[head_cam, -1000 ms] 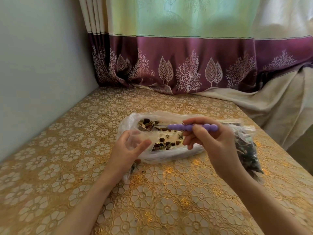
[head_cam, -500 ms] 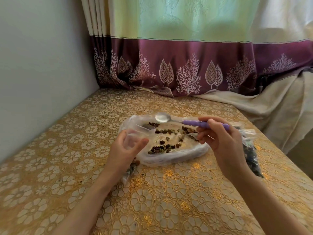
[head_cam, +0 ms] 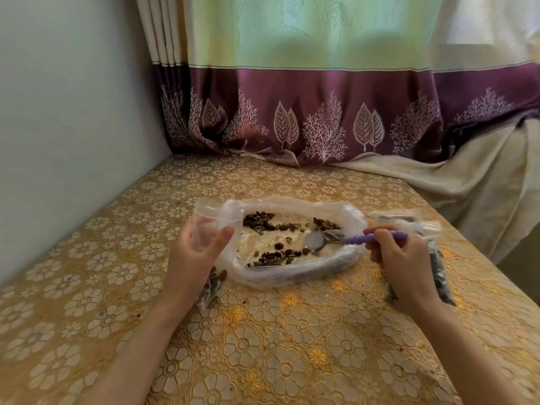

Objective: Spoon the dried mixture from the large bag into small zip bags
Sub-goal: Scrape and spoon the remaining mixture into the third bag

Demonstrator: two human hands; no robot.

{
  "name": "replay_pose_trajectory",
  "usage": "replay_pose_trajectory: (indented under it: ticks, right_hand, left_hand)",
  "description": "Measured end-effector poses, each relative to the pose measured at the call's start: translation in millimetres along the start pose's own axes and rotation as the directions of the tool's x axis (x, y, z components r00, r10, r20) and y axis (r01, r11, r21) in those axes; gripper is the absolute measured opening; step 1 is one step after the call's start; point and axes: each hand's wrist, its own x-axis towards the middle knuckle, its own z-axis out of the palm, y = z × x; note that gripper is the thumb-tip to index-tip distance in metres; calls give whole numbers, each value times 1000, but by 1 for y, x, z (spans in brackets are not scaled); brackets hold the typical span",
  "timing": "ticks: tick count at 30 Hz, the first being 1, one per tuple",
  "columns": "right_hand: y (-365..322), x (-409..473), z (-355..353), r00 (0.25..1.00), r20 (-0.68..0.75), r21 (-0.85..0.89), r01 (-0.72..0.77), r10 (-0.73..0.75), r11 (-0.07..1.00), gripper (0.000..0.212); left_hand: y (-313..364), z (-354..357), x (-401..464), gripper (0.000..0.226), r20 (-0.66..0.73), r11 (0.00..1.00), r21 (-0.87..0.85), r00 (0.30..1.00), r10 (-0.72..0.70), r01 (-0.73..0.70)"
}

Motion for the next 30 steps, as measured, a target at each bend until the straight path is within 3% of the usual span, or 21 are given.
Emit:
replay_pose_trajectory:
  ticks: [4,8,11,14,20,25,30]
  right_hand:
    - [0,-6,8,994,102,78,-56,48,995,28]
    - [-2,-11,20,981,186,133,-72,46,989,45]
    - [-2,-15,27,969,233,170,-124,83,978,38]
    - [-1,-17,32,948,298,170,-167,111,971,46]
    - [2,-12,30,946,231,242,-283,228,928,36]
    - [1,-9,26,951,188,246,-288,246,926,27]
    - [-13,-1,24,966,138,295,-251,219,922,26]
  left_hand:
    - [-1,-2,1,41,-21,1000,-3,1000,9,-9]
    - [-2,-3,1,44,-11,1000,-5,1000,16,-16]
    - [-2,-4,2,38,-15,1000,-18,1000,23,-23]
    - [-3,-4,3,43,-7,1000,-20,1000,24,-24]
    - [-5,-5,3,58,37,996,87,999,20,-24]
    - [-8,-2,0,57,63,962,263,996,61,-75]
    - [-8,-1,-2,77,119,964,263,993,-4,-28]
